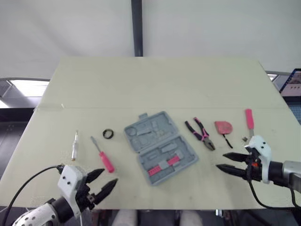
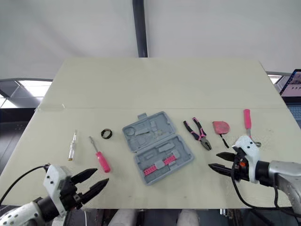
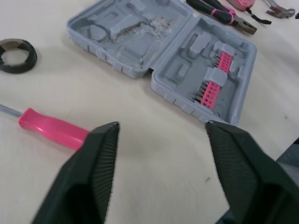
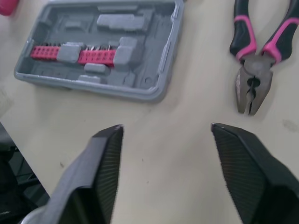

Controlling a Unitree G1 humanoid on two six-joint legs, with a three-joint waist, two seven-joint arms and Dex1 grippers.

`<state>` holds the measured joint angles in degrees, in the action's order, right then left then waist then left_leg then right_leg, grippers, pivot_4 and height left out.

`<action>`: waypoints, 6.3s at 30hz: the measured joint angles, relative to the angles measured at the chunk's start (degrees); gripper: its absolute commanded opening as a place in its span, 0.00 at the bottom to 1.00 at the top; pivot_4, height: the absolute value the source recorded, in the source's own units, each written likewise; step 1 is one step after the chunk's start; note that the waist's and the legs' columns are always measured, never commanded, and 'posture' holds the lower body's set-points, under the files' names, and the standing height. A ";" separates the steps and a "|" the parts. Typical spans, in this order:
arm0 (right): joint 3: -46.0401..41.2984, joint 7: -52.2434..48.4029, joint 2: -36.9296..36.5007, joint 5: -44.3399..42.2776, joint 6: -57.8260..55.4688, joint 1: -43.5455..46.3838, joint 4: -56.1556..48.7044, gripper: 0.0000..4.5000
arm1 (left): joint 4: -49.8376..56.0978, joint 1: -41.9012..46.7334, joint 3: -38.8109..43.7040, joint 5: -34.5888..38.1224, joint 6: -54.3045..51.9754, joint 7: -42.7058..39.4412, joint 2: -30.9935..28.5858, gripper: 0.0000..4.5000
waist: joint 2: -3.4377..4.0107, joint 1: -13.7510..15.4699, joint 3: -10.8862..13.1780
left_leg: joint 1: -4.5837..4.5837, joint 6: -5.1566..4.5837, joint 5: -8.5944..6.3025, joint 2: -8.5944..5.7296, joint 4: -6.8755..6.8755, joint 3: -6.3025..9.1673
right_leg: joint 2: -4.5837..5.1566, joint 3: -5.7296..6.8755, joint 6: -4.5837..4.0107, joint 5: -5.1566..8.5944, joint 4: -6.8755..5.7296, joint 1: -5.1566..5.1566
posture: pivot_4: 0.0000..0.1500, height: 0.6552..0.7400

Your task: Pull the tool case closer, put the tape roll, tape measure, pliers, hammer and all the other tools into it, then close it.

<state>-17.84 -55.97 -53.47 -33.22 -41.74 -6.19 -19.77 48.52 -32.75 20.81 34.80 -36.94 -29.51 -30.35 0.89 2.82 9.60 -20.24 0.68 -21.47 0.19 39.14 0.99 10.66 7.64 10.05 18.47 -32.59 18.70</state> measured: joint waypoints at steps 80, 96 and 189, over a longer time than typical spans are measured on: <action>35.21 -10.76 16.98 30.31 7.10 37.32 28.69 0.00 | -26.70 38.29 -30.87 -16.87 -14.98 -0.33 -0.59 0.01 | 0.00 -2.89 0.00 | -0.18 0.18 0.09 0.00 -0.08 -0.21 | -0.03 -0.39 -0.01 0.01 -1.01 0.98 | 1.00 1.00; 32.45 -9.27 6.37 22.81 -7.50 20.09 2.45 0.00 | -19.54 32.54 -32.97 -14.78 -19.21 -3.68 -3.52 0.01 | -0.04 -1.49 0.02 | -0.22 0.18 0.08 0.00 -0.03 -0.29 | -0.03 -0.48 -0.01 0.01 -0.91 0.97 | 1.00 1.00; -6.97 -7.10 13.63 1.19 27.07 -18.68 -15.96 0.99 | -11.14 2.17 7.86 -3.31 -1.27 -22.37 -20.22 1.00 | -0.51 0.03 0.26 | 0.08 0.17 -0.16 0.48 0.01 -0.90 | -0.37 -0.90 -0.09 0.05 -0.78 0.90 | 1.00 1.00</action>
<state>-24.80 -63.08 -39.84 -32.03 -14.67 -24.87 -35.73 37.39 -30.58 28.68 31.49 -38.21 -51.87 -50.57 0.38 2.84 9.86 -20.17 0.85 -21.63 0.67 39.15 0.09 10.29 6.74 9.96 18.52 -33.37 19.59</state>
